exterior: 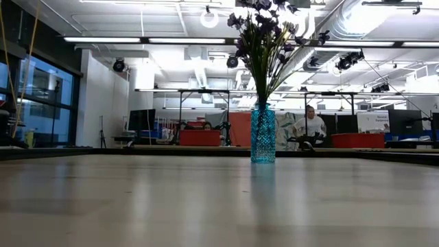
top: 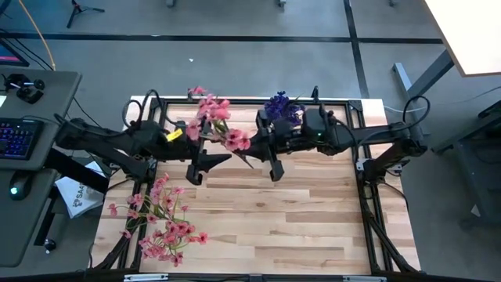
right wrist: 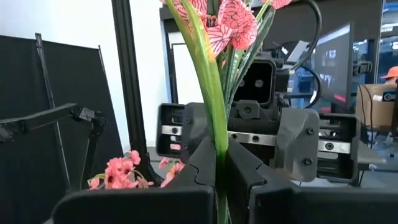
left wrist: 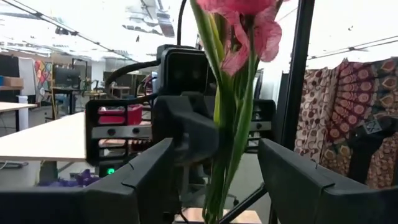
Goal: Sort flowers into vase by color
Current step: Put the pink flowers into the green vase
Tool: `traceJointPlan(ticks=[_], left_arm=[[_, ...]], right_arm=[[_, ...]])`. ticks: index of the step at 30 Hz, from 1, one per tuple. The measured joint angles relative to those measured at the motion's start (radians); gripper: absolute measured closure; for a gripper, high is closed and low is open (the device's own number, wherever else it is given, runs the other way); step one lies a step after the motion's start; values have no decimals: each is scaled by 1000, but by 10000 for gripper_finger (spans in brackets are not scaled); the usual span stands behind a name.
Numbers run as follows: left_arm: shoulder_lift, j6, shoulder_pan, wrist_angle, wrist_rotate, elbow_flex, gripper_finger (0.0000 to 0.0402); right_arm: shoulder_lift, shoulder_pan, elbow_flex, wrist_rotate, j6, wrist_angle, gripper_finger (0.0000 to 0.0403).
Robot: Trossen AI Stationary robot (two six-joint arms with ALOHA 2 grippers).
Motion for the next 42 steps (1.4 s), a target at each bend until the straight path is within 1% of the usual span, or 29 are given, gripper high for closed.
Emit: traceJointPlan(ticks=[6, 12, 18, 20, 22, 25, 29, 30, 35, 39, 42], left_arm=[[32, 0, 0, 67, 6, 0, 181], [32, 0, 0, 62, 6, 0, 181], [38, 7, 0, 44, -1, 0, 186], [40, 17, 0, 39, -6, 0, 198], [38, 33, 0, 42, -18, 0, 220], [43, 47, 5, 45, -20, 0, 272], [46, 38, 12, 34, -16, 0, 370], [45, 37, 12, 27, -17, 0, 384], [2, 40, 13, -74, -43, 0, 395], [-87, 17, 13, -259, -86, 0, 398], [-164, 0, 5, -406, -109, 0, 399]], right_arm=[[27, 0, 0, 0, 14, -34, 402], [27, 0, 0, -1, 14, -85, 402], [27, 0, 0, -2, 14, -87, 402], [27, 0, 0, -2, 14, -96, 402], [27, 1, 0, -2, 15, -104, 402], [27, 2, 0, 1, 38, -107, 392], [27, 2, 0, 16, 75, -106, 357], [27, 2, 0, 16, 83, -106, 344], [23, 2, -1, 16, 124, -122, 262], [-12, 1, -1, 8, 122, -151, 193], [-50, -5, -1, 6, 126, -160, 154]])
